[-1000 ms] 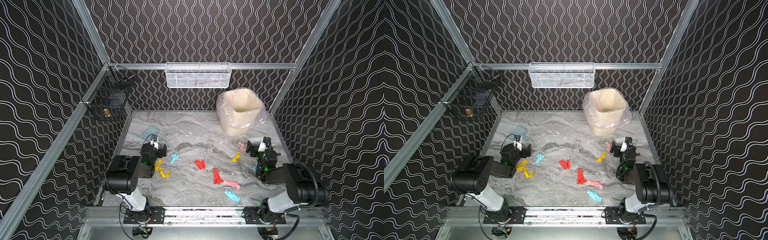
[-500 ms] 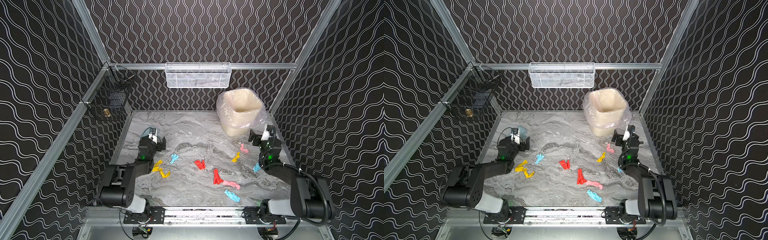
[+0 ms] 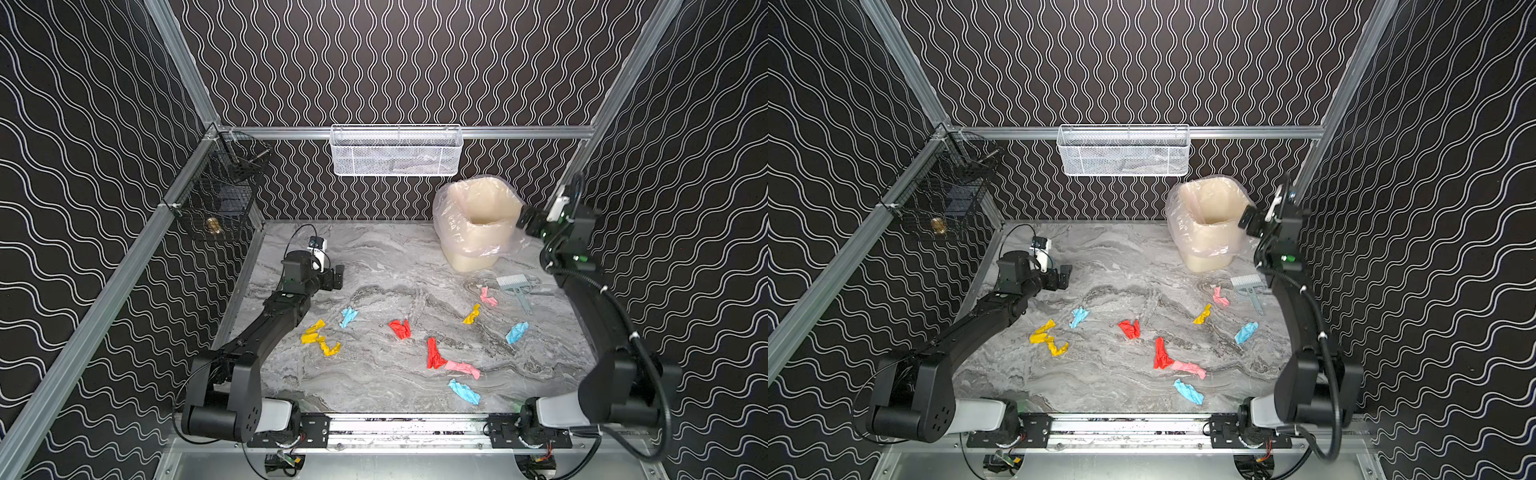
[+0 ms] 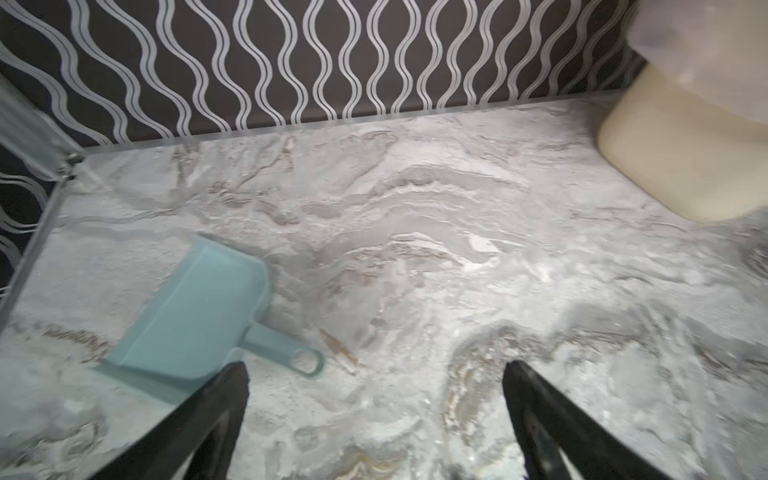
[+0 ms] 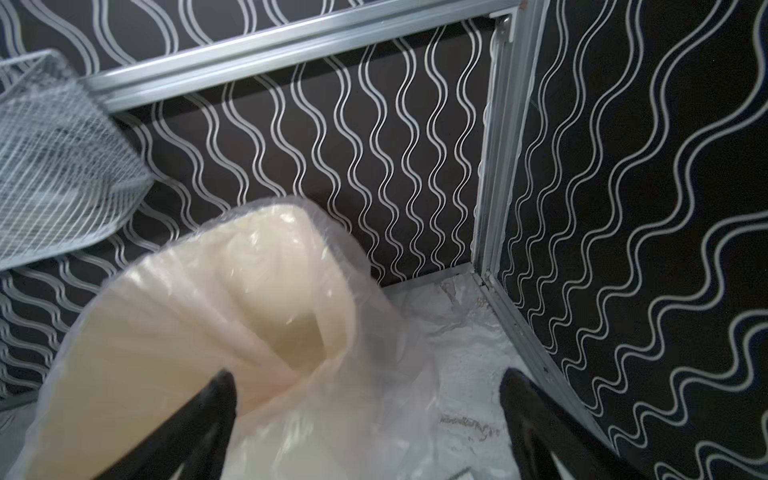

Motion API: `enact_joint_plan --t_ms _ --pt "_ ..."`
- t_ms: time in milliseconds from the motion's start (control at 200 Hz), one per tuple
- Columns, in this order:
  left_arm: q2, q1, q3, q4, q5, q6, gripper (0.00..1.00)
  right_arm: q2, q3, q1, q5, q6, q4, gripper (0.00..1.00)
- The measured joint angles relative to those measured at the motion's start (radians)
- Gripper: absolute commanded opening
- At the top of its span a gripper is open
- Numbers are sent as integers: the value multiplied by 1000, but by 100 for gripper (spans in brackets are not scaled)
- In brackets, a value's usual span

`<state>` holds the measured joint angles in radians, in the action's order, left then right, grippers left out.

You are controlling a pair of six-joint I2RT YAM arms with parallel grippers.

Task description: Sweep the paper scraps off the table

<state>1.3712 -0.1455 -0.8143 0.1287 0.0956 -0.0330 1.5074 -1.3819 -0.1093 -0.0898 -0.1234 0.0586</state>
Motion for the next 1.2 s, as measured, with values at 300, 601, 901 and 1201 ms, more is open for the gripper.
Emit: enact_joint_plan --t_ms 300,601,901,1201 --pt "81 -72 -118 -86 69 -77 99 325 -444 -125 266 -74 321 97" --pt "113 -115 -149 -102 87 -98 99 477 -543 -127 460 -78 462 85" --pt "114 -119 -148 -104 91 -105 99 507 -578 -126 537 -74 490 61" --pt "119 -121 -148 -117 92 -117 99 566 -678 -114 578 -66 556 47"
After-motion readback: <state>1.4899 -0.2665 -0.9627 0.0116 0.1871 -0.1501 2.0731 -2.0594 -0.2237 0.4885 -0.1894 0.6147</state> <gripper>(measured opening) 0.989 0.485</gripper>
